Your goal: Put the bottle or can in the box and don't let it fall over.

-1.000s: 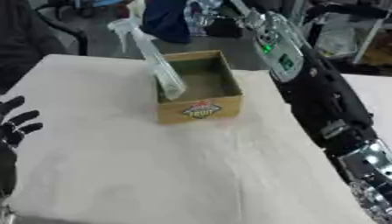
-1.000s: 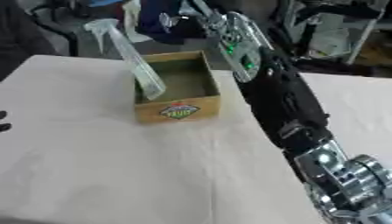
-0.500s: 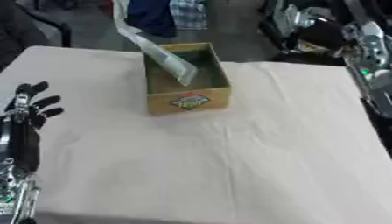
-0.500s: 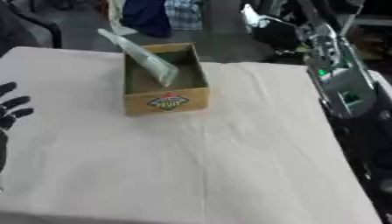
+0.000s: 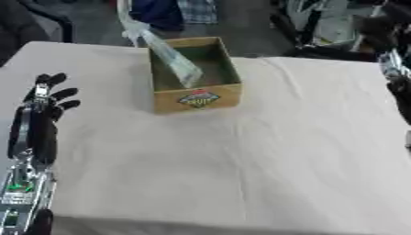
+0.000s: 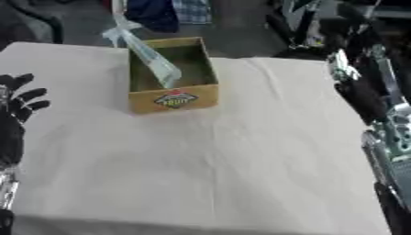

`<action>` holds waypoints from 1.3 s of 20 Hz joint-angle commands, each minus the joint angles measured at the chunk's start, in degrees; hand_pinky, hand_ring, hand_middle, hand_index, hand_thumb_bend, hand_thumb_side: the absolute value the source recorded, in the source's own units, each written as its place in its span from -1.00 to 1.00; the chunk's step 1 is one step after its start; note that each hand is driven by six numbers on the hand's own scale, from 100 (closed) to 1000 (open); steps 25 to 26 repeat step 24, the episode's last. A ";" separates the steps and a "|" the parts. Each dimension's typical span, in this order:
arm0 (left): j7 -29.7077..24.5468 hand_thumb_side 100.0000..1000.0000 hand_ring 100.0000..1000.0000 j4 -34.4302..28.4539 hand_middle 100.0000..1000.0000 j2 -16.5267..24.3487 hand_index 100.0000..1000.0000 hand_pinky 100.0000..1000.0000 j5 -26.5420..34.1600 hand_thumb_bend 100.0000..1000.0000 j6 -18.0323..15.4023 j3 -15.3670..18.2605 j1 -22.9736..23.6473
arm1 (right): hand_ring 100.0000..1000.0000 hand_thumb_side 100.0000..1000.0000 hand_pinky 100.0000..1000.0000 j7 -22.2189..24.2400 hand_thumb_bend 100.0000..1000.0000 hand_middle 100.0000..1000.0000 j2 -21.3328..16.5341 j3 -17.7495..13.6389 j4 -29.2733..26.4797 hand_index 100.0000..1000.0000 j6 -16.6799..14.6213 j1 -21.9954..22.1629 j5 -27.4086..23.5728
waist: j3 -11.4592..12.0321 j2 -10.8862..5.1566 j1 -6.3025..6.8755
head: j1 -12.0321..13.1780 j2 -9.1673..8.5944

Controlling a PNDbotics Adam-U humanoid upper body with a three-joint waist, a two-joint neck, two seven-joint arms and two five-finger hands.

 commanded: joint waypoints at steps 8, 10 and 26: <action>-0.07 0.69 0.44 -0.49 0.63 0.41 0.51 0.35 -0.11 -1.00 -0.04 0.28 0.39 | 0.63 0.34 0.78 -2.63 -1.00 0.48 5.66 -1.15 2.01 0.85 -1.09 8.57 -1.86 | -2.27 -0.53 1.68 | -1.87 0.34; -0.07 0.69 0.44 -0.43 0.63 0.37 0.51 0.35 -0.12 -1.00 -0.05 0.29 0.54 | 0.62 0.36 0.78 -2.91 -1.00 0.47 5.76 -0.82 2.59 0.84 -1.13 9.80 -2.56 | -2.40 -0.66 1.76 | -2.26 0.34; -0.19 0.69 0.44 -0.24 0.63 0.06 0.50 0.38 0.23 -1.00 -0.13 0.00 0.97 | 0.59 0.35 0.77 -2.80 -1.00 0.44 5.94 0.32 3.57 0.80 -0.73 10.47 -4.16 | -2.26 -0.81 1.77 | -1.74 0.34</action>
